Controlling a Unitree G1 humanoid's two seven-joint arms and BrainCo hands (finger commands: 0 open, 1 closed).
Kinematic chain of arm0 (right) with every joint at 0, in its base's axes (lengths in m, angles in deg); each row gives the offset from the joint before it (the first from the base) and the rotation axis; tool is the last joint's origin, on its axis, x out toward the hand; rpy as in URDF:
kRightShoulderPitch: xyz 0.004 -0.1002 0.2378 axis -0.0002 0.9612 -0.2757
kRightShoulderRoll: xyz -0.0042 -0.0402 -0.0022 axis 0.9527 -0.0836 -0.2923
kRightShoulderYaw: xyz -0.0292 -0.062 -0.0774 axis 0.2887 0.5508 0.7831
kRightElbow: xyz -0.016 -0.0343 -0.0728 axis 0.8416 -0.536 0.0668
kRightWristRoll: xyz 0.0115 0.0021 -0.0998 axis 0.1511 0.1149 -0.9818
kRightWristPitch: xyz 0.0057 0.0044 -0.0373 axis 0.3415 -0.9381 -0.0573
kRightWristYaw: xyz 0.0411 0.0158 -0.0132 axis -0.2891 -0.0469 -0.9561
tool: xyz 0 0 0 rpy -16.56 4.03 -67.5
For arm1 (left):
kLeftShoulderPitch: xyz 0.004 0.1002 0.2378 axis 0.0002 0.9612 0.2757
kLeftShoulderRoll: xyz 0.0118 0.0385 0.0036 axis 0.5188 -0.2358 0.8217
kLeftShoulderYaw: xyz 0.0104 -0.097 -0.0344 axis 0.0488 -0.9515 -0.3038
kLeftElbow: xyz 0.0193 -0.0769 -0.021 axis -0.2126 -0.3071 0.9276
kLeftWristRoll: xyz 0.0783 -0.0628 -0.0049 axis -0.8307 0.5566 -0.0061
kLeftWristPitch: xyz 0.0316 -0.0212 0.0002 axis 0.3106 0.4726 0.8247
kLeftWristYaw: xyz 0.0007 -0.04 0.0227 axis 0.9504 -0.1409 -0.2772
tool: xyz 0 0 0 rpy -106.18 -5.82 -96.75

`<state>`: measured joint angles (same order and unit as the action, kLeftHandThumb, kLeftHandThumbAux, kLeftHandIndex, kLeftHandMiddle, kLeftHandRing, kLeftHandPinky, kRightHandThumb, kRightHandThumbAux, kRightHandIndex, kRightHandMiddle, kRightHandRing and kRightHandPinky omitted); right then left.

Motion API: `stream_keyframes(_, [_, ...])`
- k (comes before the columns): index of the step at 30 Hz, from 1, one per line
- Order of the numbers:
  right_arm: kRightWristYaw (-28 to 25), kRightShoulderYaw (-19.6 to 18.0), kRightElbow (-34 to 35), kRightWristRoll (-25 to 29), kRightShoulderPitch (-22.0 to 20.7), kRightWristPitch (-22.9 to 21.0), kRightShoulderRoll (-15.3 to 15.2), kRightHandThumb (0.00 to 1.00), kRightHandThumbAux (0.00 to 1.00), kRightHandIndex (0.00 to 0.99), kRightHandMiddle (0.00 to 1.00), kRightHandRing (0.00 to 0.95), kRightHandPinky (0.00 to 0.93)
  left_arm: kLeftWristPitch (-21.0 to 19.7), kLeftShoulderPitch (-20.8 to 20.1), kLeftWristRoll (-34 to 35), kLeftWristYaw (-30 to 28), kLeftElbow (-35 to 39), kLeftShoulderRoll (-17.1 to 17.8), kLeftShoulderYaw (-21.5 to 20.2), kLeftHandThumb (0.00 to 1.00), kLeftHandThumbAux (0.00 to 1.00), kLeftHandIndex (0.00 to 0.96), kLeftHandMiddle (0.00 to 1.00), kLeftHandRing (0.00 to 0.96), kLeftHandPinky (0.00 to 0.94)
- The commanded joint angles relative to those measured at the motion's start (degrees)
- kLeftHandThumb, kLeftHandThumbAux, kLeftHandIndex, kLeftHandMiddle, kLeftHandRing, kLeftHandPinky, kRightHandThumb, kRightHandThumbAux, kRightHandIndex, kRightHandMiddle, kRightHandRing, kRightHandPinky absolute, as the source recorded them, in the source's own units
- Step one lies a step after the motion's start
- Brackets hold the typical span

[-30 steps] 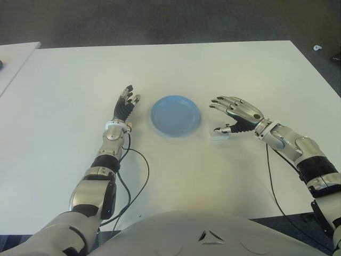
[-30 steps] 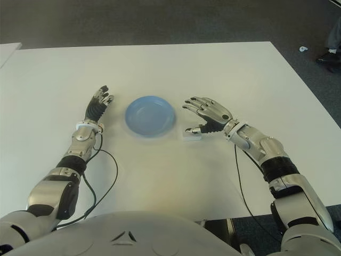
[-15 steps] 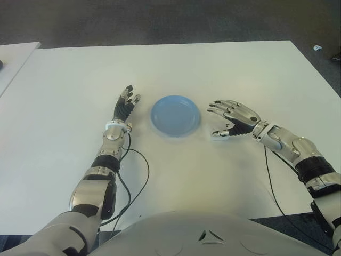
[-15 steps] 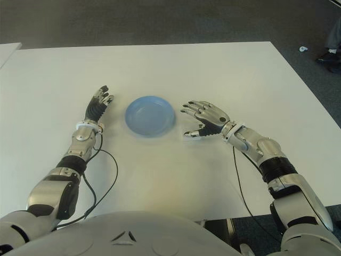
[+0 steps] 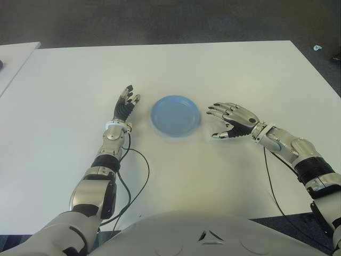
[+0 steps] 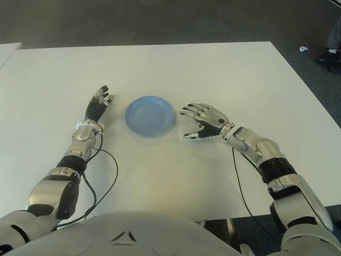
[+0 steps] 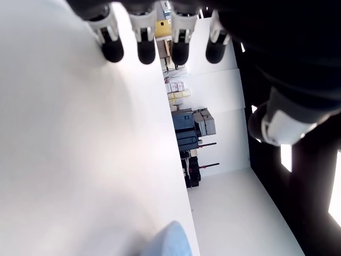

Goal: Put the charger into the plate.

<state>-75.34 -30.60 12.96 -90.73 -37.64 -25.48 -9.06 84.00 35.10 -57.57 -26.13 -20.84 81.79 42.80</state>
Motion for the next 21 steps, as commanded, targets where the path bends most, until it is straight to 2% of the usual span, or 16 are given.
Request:
stream_keyframes(1, [-0.7, 0.7, -0.1, -0.5, 1.1, -0.6, 0.0, 0.253, 0.165, 0.0, 0.0, 0.0, 0.0, -2.5, 1.4, -0.6, -1.4, -2.2, -0.8, 0.8, 0.0, 0.497, 0.0, 0.039, 0.013, 0.0])
stream_keyframes(21, [-0.5, 1.0, 0.2, -0.3, 2.2, -0.1, -0.8, 0.234, 0.166, 0.0, 0.0, 0.0, 0.0, -2.6, 0.7, -0.7, -1.7, -3.3, -0.6, 0.9, 0.0, 0.499, 0.0, 0.043, 0.016, 0.001])
